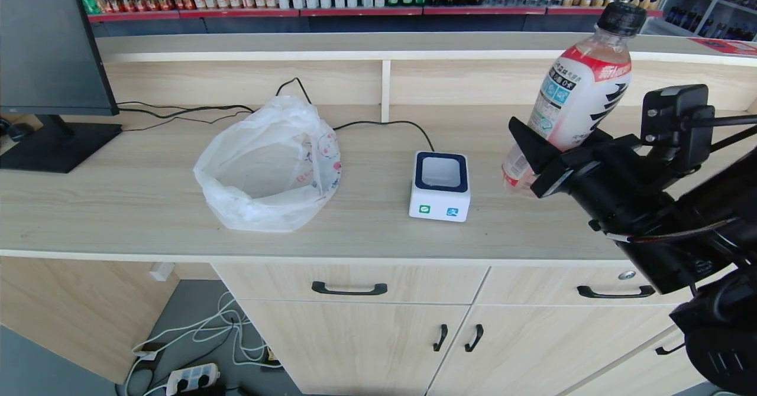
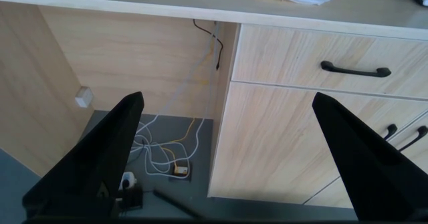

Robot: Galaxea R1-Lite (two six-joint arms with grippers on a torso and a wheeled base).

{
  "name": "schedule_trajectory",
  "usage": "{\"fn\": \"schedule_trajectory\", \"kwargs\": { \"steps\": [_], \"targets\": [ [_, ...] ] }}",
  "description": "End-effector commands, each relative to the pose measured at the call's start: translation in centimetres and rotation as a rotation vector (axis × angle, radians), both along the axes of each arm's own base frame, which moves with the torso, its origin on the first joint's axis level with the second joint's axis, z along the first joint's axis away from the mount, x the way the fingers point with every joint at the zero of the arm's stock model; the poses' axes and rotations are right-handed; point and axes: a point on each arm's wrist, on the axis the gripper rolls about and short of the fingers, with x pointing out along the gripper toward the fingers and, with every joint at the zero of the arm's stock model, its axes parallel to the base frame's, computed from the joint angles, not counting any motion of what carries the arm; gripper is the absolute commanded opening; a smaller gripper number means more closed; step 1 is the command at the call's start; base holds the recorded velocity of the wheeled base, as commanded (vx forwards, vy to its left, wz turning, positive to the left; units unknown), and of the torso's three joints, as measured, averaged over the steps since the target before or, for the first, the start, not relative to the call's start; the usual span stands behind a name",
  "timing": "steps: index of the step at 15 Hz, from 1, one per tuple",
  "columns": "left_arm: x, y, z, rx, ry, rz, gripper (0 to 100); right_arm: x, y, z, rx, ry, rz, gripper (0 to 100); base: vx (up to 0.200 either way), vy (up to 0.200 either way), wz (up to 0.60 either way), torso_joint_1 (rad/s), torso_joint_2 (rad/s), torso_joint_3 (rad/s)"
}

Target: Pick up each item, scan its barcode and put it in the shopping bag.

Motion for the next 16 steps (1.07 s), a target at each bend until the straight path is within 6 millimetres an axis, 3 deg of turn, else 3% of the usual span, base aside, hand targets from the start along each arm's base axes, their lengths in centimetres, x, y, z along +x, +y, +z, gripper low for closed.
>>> {"fn": "schedule_trajectory", "kwargs": {
  "steps": [1, 5, 8, 11, 16],
  "targets": [
    [0.00, 0.00, 0.00, 0.000, 0.000, -0.001, 100, -0.86, -0.51, -0.81, 0.009, 0.045, 0.011, 0, 0.000, 0.000, 0.00, 0.000, 0.00, 0.000],
    [0.00, 0.00, 0.00, 0.002, 0.000, -0.001, 100, -0.88, -0.67, -1.44, 0.000, 0.069, 0.004, 0, 0.000, 0.000, 0.00, 0.000, 0.00, 0.000],
    [0.00, 0.00, 0.00, 0.002, 0.000, 0.000, 100, -0.67, -0.56, -1.32, 0.007, 0.066, 0.006, 0, -0.200, 0.000, 0.00, 0.006, 0.01, 0.002],
    [0.00, 0.00, -0.01, 0.002, 0.001, -0.001, 100, -0.56, -0.55, -1.29, 0.017, 0.068, 0.009, 0, 0.000, 0.000, 0.00, 0.000, 0.00, 0.000],
    [0.00, 0.00, -0.01, 0.002, 0.001, -0.001, 100, -0.51, -0.72, -1.51, 0.014, 0.077, 0.004, 0, 0.000, 0.200, 0.00, 0.006, 0.00, 0.006]
  ]
}}
